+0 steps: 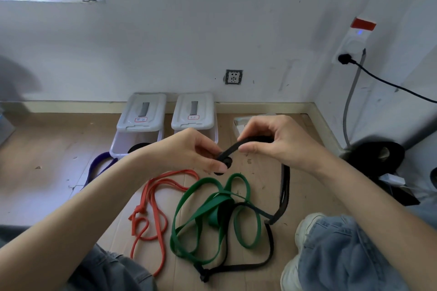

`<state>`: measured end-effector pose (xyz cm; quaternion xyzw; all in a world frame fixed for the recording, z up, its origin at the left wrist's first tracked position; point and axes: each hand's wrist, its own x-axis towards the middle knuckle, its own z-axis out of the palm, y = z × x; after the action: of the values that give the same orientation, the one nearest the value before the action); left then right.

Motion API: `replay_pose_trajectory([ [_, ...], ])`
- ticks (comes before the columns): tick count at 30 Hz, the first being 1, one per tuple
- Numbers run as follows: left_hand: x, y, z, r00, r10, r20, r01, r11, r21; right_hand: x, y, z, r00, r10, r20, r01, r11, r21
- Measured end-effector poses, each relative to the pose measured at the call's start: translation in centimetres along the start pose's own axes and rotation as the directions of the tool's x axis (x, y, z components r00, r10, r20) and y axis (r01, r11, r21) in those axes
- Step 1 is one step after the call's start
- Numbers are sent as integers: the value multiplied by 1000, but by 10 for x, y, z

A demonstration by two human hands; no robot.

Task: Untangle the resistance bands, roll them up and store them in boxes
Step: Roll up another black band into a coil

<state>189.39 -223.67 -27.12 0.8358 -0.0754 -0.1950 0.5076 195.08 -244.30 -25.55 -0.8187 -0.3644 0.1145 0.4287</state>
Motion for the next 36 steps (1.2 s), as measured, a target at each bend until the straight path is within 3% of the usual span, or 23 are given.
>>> replay_pose_trajectory([
  [3, 0, -3, -4, 996, -7, -89, -15, 970, -241, -1, 0, 4, 998, 22, -65, -15, 994, 106],
  [6, 4, -8, -3, 976, -91, -199, -29, 847, -531, -3, -1, 20, 992, 71, -101, -43, 965, 260],
  [10, 8, -11, 8, 955, -165, -247, -35, 762, -646, -2, 0, 39, 981, 94, -171, -46, 962, 268],
  [13, 7, -9, 13, 959, -179, -221, -3, 771, -636, -1, 3, 42, 964, 111, -244, -56, 974, 222],
  [15, 6, -6, 13, 969, -160, -190, 21, 816, -578, -1, 5, 39, 977, 80, -199, -56, 991, 122],
  [18, 4, -1, 11, 975, -76, -207, -3, 934, -357, -1, 3, 33, 995, 1, -97, -8, 997, -73],
  [20, 3, 1, 10, 961, -37, -275, -50, 952, -301, 0, 2, 30, 995, 18, -99, -14, 999, 40],
  [22, 3, 2, 8, 937, -45, -347, -116, 896, -428, 1, 0, 25, 982, 88, -168, -42, 964, 261],
  [24, 2, 4, 7, 915, -58, -399, -191, 810, -554, 1, 0, 23, 966, 122, -226, -34, 933, 359],
  [31, 8, 2, 14, 892, -73, -447, -184, 844, -504, 4, 4, 38, 940, 86, -331, -15, 977, 213],
  [33, 9, 0, 14, 907, -45, -418, -129, 917, -378, 4, 6, 36, 937, 61, -343, -5, 986, 164],
  [36, 9, -4, 15, 924, 64, -378, -59, 998, 23, 3, 1, 33, 957, -19, -290, 42, 996, 74],
])
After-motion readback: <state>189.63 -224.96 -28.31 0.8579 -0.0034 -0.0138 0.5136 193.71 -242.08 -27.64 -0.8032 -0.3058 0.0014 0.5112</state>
